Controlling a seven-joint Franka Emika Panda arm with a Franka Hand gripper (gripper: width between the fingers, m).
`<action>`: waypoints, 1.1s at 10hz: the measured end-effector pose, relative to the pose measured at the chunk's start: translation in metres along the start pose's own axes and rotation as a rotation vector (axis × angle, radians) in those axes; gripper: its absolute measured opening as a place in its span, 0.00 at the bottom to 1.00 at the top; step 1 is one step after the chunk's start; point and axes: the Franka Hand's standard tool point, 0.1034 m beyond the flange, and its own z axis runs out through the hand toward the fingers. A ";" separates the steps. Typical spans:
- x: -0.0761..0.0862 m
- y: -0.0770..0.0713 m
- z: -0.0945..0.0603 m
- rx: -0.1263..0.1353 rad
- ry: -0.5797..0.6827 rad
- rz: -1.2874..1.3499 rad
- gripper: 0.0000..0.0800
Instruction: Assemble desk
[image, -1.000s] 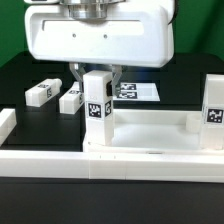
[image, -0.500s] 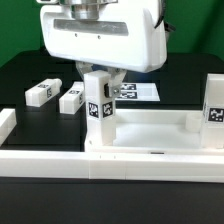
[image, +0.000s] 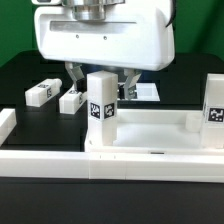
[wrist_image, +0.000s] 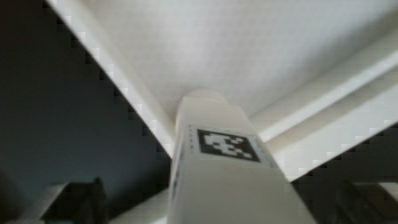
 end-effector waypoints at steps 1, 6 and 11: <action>0.001 0.000 0.000 -0.009 0.002 -0.139 0.81; 0.001 0.002 -0.001 -0.017 -0.003 -0.528 0.81; 0.002 0.004 -0.001 -0.025 -0.008 -0.865 0.81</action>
Offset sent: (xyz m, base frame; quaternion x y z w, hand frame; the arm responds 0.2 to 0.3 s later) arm 0.0061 0.0015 0.0047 0.0128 -0.0135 -0.2566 0.9663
